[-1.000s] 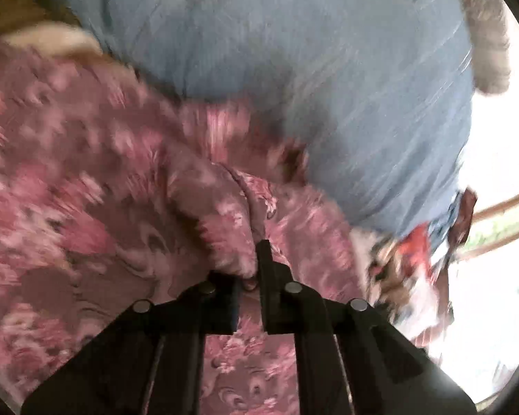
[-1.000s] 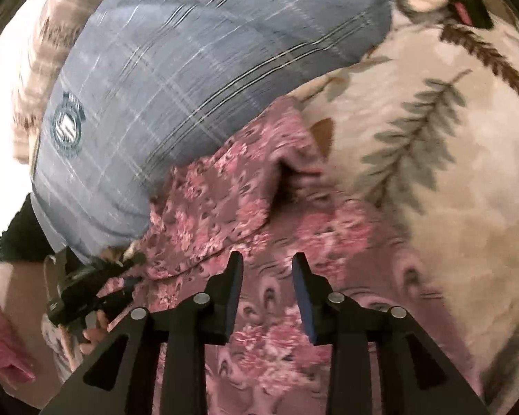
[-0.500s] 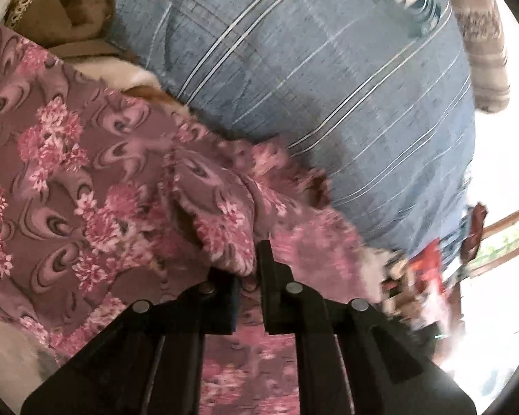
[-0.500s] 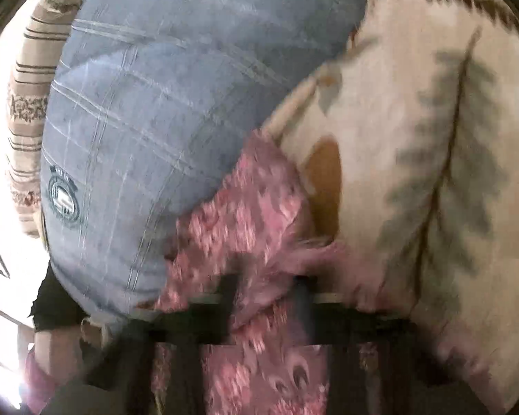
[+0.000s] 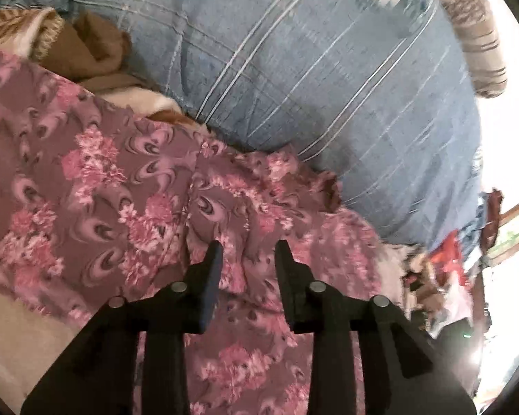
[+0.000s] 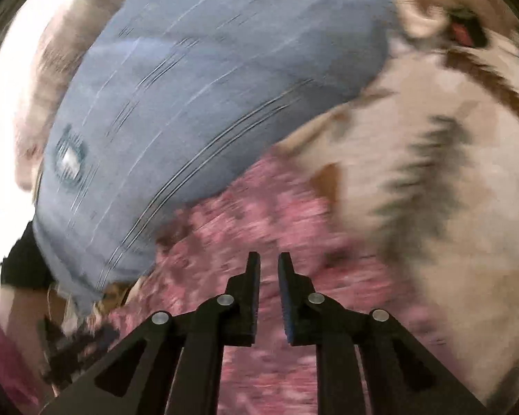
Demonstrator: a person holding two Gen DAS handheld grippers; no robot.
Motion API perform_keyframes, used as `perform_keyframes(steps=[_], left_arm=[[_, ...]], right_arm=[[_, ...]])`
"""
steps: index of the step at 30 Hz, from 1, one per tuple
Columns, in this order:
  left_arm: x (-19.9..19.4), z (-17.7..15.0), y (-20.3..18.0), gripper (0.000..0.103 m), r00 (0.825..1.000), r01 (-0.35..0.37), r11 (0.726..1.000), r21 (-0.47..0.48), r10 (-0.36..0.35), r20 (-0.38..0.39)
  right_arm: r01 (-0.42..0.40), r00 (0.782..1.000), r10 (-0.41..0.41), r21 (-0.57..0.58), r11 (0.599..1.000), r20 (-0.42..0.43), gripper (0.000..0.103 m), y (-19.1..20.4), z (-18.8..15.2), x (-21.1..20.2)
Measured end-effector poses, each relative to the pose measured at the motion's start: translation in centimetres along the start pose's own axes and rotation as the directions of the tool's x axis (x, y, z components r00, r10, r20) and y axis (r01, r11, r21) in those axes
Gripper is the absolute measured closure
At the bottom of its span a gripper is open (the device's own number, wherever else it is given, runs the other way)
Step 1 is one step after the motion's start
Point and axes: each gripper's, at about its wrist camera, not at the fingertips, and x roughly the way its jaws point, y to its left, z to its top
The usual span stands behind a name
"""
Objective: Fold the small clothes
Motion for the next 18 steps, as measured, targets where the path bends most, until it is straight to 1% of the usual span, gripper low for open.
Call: perform_keyframes(steps=[2, 3, 4, 5, 6, 7, 8, 9, 10, 11, 12, 13, 14, 16, 17, 18], left_arm=[[2.8, 0.0, 0.6, 0.076, 0.995, -0.079, 0.997, 0.007, 0.079, -0.066], [3.6, -0.1, 1.2, 0.08, 0.99, -0.109, 0.994, 0.012, 0.11, -0.091], [3.6, -0.2, 1.5, 0.088, 0.99, -0.113, 0.993, 0.018, 0.114, -0.079], [2.8, -0.1, 2.0, 0.089, 0.993, -0.094, 0.996, 0.003, 0.094, -0.07], [1.9, -0.1, 2.6, 0.089, 0.996, -0.061, 0.998, -0.028, 0.059, -0.071], [0.7, 0.0, 3.2, 0.089, 0.998, -0.038, 0.998, -0.054, 0.035, -0.059], [-1.2, 0.2, 4.2, 0.088, 0.999, -0.02, 0.997, -0.07, 0.019, -0.028], [-3.0, 0.3, 5.1, 0.087, 1.0, -0.019, 0.997, -0.072, 0.02, 0.003], [-4.6, 0.5, 6.0, 0.083, 0.999, -0.022, 0.997, -0.077, 0.025, 0.034], [-6.3, 0.6, 7.1, 0.079, 0.997, -0.028, 0.996, -0.088, 0.033, 0.064], [-8.5, 0.8, 8.8, 0.071, 0.994, -0.04, 0.993, -0.109, 0.051, 0.099], [-10.1, 1.1, 10.0, 0.067, 0.99, -0.049, 0.99, -0.131, 0.065, 0.124], [-12.4, 1.4, 12.0, 0.067, 0.984, -0.056, 0.985, -0.166, 0.082, 0.156], [-15.6, 2.1, 15.4, 0.065, 0.976, -0.064, 0.974, -0.218, 0.107, 0.19], [-17.5, 2.5, 17.4, 0.064, 0.97, -0.07, 0.965, -0.252, 0.125, 0.208], [-18.9, 2.7, 18.9, 0.063, 0.964, -0.075, 0.957, -0.28, 0.141, 0.224]], right_arm=[[-0.03, 0.999, 0.028, -0.047, 0.998, -0.037, 0.089, 2.2, -0.8, 1.7], [-0.049, 0.997, 0.044, -0.073, 0.996, -0.063, 0.089, 3.7, -1.4, 2.8], [-0.06, 0.995, 0.051, -0.096, 0.994, -0.091, 0.089, 5.1, -2.1, 4.0], [-0.066, 0.992, 0.054, -0.111, 0.992, -0.11, 0.089, 5.9, -2.6, 4.5], [-0.078, 0.989, 0.06, -0.136, 0.988, -0.136, 0.089, 7.2, -3.2, 5.4], [-0.09, 0.986, 0.065, -0.165, 0.982, -0.153, 0.089, 8.5, -3.8, 6.2], [-0.102, 0.983, 0.07, -0.192, 0.976, -0.167, 0.089, 9.7, -4.5, 7.1], [-0.113, 0.98, 0.074, -0.211, 0.971, -0.184, 0.088, 10.8, -5.0, 7.8], [-0.124, 0.976, 0.079, -0.223, 0.967, -0.203, 0.088, 11.9, -5.5, 8.7], [-0.136, 0.972, 0.085, -0.224, 0.965, -0.221, 0.088, 12.9, -5.9, 9.8], [-0.15, 0.965, 0.094, -0.221, 0.964, -0.243, 0.088, 13.9, -6.2, 11.0], [-0.16, 0.96, 0.101, -0.217, 0.963, -0.26, 0.088, 14.5, -6.5, 11.8], [-0.172, 0.953, 0.11, -0.208, 0.963, -0.282, 0.088, 15.3, -7.2, 13.0], [-0.209, 0.934, 0.136, -0.195, 0.958, -0.331, 0.087, 16.3, -8.4, 15.0], [-0.203, 0.925, 0.12, -0.202, 0.958, -0.361, 0.083, 16.5, -9.2, 16.1], [-0.177, 0.935, 0.094, -0.223, 0.959, -0.341, 0.082, 16.4, -10.0, 16.6]])
